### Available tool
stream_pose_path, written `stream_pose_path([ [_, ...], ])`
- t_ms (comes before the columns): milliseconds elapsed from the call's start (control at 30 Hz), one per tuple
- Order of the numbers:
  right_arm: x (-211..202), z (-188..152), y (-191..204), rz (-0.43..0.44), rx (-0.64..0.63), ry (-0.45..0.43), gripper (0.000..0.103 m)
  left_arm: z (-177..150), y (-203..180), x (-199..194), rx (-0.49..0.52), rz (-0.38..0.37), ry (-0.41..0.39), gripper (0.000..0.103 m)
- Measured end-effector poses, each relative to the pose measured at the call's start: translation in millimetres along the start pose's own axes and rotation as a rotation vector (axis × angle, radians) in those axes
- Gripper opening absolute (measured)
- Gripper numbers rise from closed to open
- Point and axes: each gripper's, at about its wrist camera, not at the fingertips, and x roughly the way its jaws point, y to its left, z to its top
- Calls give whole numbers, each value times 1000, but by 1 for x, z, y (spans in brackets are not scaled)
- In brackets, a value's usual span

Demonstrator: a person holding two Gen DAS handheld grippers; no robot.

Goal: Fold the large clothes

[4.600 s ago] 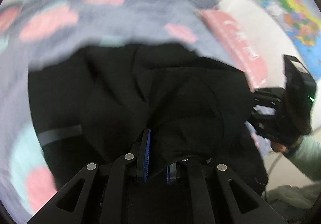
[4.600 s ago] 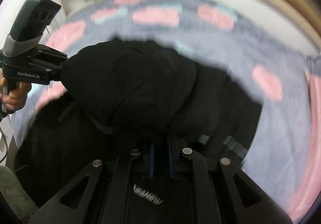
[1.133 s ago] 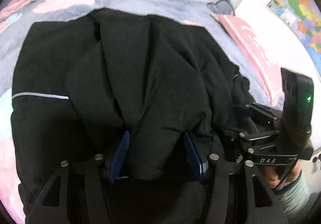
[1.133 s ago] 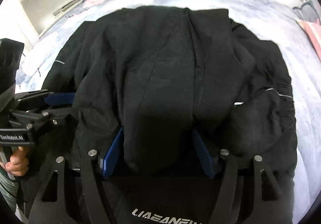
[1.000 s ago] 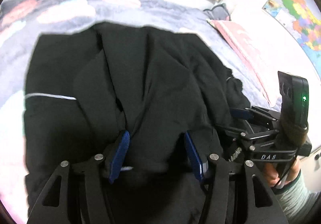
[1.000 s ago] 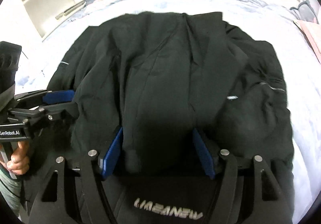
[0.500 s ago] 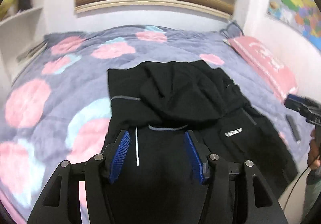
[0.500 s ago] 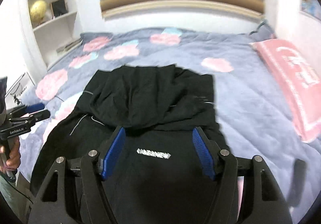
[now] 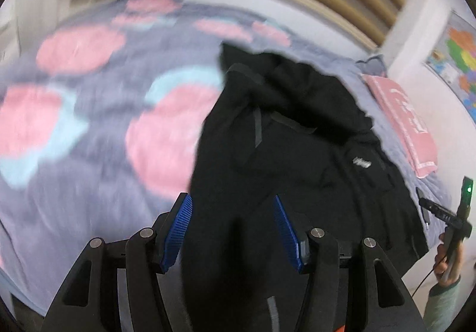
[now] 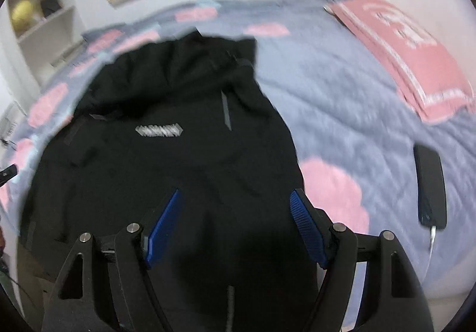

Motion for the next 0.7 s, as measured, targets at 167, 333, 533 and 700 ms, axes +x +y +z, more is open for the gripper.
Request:
stream_pose_path([
  [167,18,-14,-26,-8,70,34,74,-18,23,27,-55,16,55,58],
  [333,26,-21,-35,2,91,71,74,-22,17,41,-53,-79,95,58],
  [533,21,-31,-35,-9,63,73,35,-21,0,27,-31,-224,77,45],
  [700,26,-29,-40,24,99,90,35,-13,-14,33,-32,-287,80,45],
])
